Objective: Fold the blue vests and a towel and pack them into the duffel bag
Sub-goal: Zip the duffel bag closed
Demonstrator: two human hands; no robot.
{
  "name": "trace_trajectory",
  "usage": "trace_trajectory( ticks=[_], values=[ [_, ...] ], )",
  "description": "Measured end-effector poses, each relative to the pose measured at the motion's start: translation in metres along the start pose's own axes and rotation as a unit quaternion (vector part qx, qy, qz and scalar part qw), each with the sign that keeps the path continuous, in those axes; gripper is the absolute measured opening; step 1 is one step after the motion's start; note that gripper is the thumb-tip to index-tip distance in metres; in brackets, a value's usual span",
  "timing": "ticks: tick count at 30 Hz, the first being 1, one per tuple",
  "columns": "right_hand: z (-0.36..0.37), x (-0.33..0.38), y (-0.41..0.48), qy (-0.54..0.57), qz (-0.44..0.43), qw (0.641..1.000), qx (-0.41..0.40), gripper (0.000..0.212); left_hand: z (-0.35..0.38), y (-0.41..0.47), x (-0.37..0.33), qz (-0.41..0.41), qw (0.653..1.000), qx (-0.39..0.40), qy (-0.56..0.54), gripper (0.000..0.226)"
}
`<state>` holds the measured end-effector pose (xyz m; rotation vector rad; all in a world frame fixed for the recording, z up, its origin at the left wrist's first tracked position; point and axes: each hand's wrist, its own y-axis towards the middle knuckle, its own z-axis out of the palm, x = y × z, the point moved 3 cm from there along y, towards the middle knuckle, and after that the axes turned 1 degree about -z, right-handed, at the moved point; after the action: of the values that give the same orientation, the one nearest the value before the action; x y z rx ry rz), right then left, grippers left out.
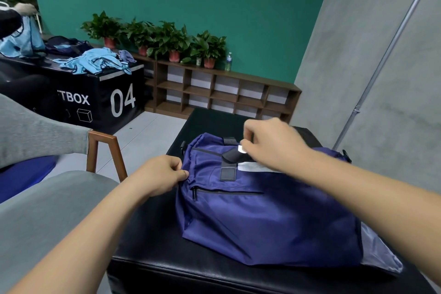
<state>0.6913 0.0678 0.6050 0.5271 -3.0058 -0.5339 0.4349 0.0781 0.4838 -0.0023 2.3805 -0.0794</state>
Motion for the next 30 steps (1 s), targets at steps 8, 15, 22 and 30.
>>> trace_trajectory(
  ticks=[8,15,22,30],
  values=[
    [0.067,0.092,-0.035,0.023,-0.060,0.990,0.126,0.049,0.000,-0.004,-0.001,-0.001,1.000,-0.013,-0.015,0.039],
    [0.081,0.103,-0.031,-0.002,-0.066,0.989,0.133,0.041,-0.002,-0.003,0.002,-0.006,0.998,0.001,-0.058,0.037],
    [0.079,0.095,-0.035,-0.093,-0.132,0.985,0.066,0.028,-0.006,-0.004,-0.001,-0.023,0.994,-0.005,-0.105,0.037],
    [0.076,0.062,-0.051,-0.185,-0.173,0.966,0.050,0.054,-0.011,-0.004,0.000,-0.043,0.987,-0.024,-0.152,0.038]
  ],
)
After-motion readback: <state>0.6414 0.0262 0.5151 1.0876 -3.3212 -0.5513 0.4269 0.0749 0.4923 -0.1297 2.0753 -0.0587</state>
